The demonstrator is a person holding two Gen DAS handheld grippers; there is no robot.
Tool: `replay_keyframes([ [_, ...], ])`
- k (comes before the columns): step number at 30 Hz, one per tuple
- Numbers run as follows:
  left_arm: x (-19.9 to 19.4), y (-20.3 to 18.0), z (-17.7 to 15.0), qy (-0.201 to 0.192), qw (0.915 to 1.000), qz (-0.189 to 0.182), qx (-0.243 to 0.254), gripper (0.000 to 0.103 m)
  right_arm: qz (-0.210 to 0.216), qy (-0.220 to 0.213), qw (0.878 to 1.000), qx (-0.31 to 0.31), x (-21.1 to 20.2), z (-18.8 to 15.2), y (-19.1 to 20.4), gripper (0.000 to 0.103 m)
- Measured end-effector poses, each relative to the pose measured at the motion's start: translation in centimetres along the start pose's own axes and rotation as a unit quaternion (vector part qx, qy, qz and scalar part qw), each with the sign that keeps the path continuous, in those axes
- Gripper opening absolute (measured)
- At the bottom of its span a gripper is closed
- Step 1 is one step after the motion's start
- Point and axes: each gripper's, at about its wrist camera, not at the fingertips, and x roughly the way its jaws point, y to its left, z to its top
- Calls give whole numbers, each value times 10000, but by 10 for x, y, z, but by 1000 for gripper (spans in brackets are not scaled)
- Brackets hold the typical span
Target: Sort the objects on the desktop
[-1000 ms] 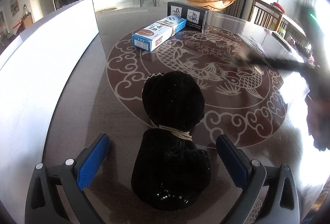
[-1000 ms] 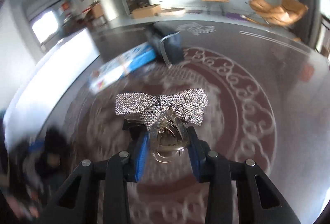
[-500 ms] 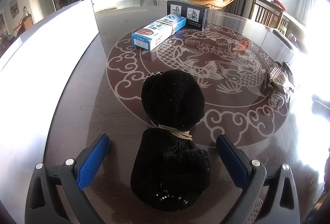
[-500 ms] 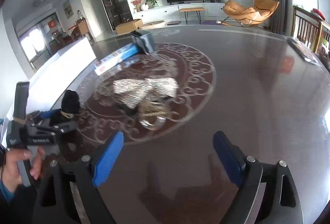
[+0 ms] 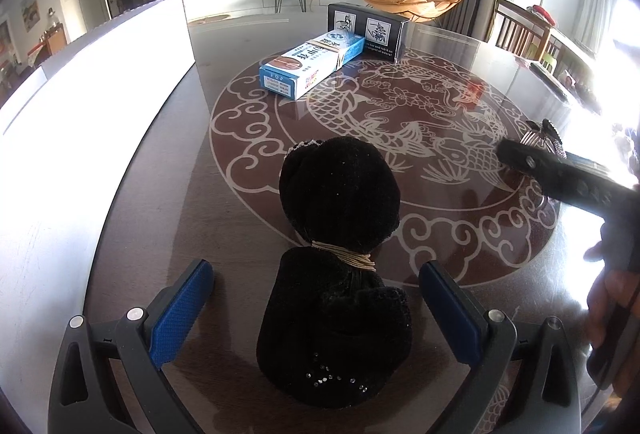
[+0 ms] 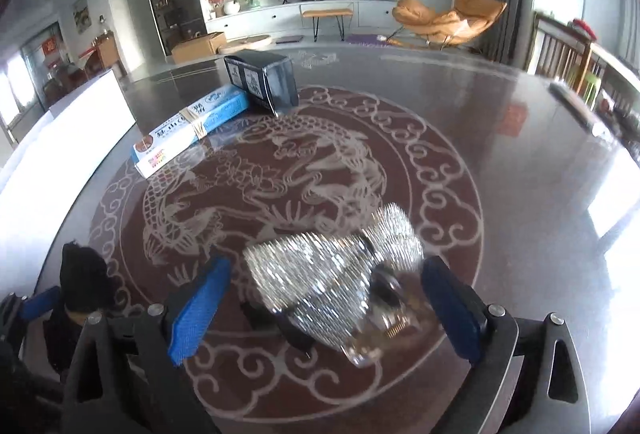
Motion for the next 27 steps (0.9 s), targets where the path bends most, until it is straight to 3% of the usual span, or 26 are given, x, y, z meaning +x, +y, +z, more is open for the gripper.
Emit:
replay_keyframes([
  [9, -1, -2, 0, 24, 10000, 48, 39, 103, -160, 212, 9994, -235, -30, -40, -36, 94],
  [14, -1, -3, -1, 36, 9999, 72, 61, 103, -168, 336, 9993, 26, -45, -59, -58, 94],
  [27, 0, -2, -1, 40, 9999, 79, 67, 103, 282, 56, 9995, 133, -55, -63, -61, 96],
])
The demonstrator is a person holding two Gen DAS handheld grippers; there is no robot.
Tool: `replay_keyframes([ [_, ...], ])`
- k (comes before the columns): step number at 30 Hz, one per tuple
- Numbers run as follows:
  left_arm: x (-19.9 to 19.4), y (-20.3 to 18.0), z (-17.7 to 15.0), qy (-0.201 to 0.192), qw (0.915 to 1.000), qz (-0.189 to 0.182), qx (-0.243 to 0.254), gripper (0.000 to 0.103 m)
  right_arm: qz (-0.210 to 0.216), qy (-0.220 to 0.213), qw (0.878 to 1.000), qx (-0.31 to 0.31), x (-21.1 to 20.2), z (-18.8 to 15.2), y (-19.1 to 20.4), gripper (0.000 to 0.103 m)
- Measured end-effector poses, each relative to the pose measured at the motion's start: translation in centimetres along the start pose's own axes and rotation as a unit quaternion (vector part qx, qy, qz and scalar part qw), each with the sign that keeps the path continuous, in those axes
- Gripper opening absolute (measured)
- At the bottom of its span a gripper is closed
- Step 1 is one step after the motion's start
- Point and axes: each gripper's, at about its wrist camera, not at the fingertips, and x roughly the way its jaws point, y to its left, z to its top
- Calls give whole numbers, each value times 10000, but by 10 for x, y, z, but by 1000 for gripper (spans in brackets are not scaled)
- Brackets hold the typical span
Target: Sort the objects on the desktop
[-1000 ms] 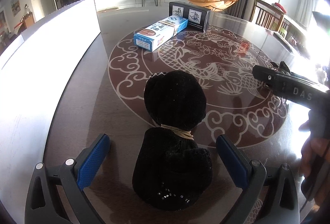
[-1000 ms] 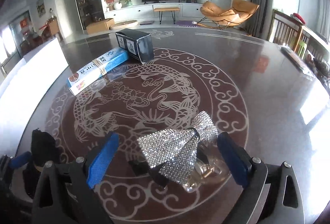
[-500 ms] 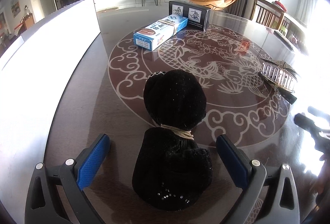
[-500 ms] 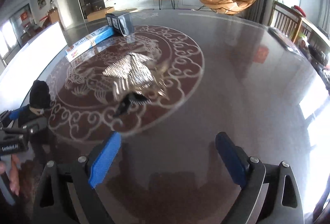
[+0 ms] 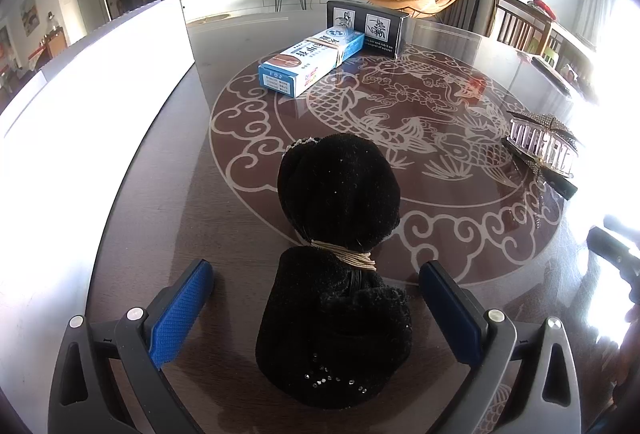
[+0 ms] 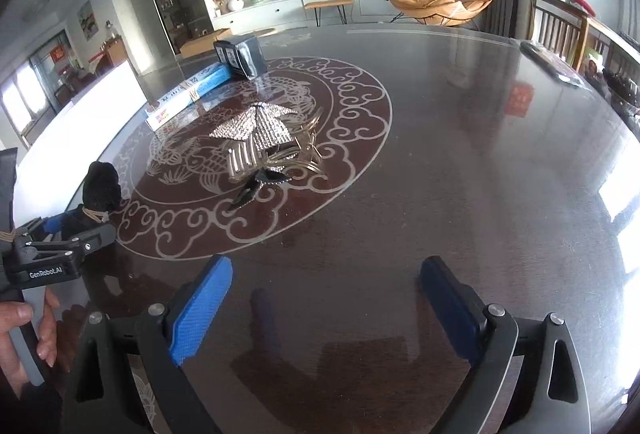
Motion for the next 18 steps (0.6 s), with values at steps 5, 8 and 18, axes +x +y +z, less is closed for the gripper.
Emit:
replay_keyframes([
  [5, 0, 0, 0, 0, 10000, 1, 1, 103, 17, -34, 9999, 140, 0, 1, -3, 96],
  [8, 0, 0, 0, 0, 10000, 1, 1, 103, 19, -57, 9998, 165, -1, 0, -2, 96],
  [18, 0, 0, 0, 0, 10000, 2, 2, 103, -40, -51, 9999, 111, -1, 0, -1, 96],
])
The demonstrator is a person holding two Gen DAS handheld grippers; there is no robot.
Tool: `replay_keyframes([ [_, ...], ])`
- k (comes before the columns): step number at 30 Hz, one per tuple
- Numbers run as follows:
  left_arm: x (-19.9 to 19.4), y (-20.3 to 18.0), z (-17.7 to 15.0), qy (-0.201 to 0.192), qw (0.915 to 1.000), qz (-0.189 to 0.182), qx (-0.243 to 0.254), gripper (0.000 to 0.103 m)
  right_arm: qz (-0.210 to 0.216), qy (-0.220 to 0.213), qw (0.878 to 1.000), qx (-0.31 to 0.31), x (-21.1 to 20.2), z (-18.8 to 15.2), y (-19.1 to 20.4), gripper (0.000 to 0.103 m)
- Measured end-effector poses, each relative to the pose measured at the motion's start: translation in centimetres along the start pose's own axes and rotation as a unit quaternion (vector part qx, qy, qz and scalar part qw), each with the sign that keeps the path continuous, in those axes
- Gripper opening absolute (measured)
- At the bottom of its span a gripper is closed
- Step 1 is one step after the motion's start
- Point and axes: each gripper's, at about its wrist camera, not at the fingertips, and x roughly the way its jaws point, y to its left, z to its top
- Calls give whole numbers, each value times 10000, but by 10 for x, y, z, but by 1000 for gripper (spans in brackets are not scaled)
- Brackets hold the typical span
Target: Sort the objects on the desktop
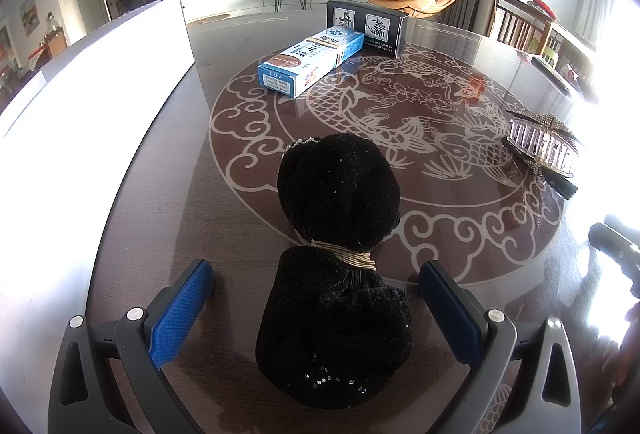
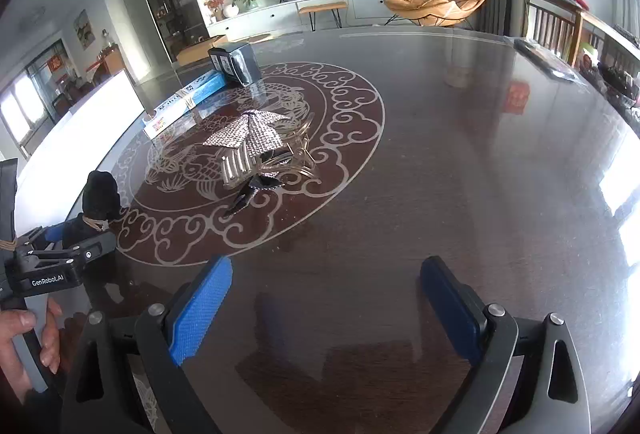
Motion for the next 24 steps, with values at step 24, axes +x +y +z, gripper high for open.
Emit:
replay_keyframes([
  [24, 0, 1, 0, -30, 10000, -52, -60, 103, 381, 309, 9986, -196, 47, 42, 43, 99],
])
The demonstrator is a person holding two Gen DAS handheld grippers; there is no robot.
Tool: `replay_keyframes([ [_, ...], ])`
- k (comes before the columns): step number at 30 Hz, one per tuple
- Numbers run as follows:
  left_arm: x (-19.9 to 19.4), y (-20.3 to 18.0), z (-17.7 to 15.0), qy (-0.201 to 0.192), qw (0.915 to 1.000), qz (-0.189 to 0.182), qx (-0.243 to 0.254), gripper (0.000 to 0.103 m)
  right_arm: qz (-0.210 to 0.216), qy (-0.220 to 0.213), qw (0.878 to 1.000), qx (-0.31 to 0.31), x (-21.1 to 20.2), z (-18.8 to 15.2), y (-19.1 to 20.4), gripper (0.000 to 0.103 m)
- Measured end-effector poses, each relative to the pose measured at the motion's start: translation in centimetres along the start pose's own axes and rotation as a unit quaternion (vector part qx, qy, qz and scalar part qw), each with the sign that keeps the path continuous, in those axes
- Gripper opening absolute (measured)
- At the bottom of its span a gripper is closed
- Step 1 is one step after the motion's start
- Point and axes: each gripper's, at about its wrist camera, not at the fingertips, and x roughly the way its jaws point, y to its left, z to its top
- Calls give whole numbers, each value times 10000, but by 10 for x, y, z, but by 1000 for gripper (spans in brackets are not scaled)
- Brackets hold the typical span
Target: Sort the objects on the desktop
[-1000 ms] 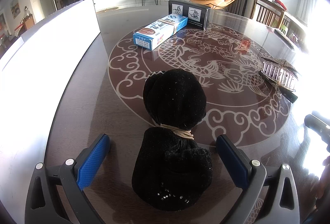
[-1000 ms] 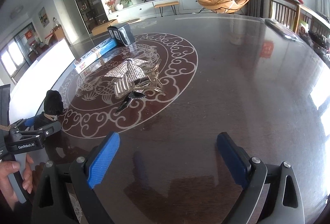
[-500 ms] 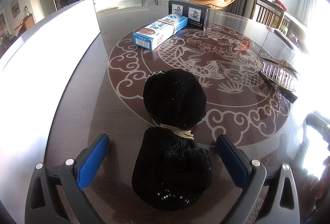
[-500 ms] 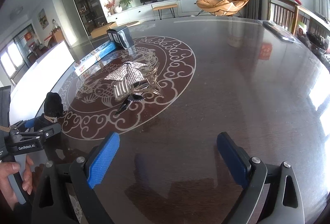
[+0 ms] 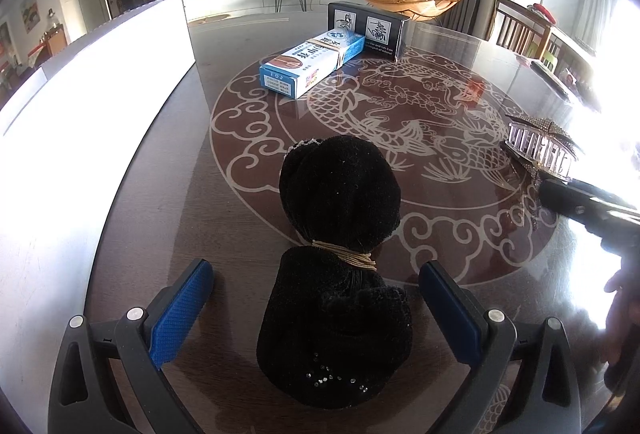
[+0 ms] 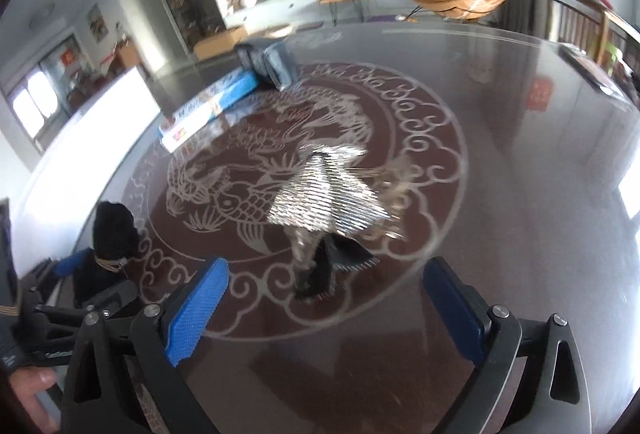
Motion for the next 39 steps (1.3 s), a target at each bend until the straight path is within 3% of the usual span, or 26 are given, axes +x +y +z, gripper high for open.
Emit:
replay_keyframes([
  [10, -1, 0, 0, 6, 10000, 17, 8, 103, -530, 269, 9942, -900, 26, 6, 30, 103],
  [26, 0, -1, -1, 74, 9999, 45, 135, 103, -535, 250, 9944, -872, 27, 6, 28, 103],
  [30, 1, -1, 4, 260, 9996, 43, 142, 103, -538, 248, 9945, -865, 26, 6, 28, 103],
  [31, 0, -2, 4, 219, 9996, 40, 160, 89, -538, 248, 9945, -864, 26, 6, 28, 103],
  [32, -5, -4, 6, 52, 9997, 22, 228, 49, -538, 247, 9945, -862, 26, 6, 27, 103],
  [33, -7, -8, 8, 32, 9995, -2, 302, 32, -536, 247, 9945, -863, 26, 6, 28, 103],
  [38, -17, -19, -6, -50, 9993, 15, 383, 31, -527, 241, 9946, -861, 25, 6, 27, 103],
  [39, -20, -20, -10, -56, 9994, -32, 346, 31, -482, 202, 9952, -821, 24, 7, 26, 96],
])
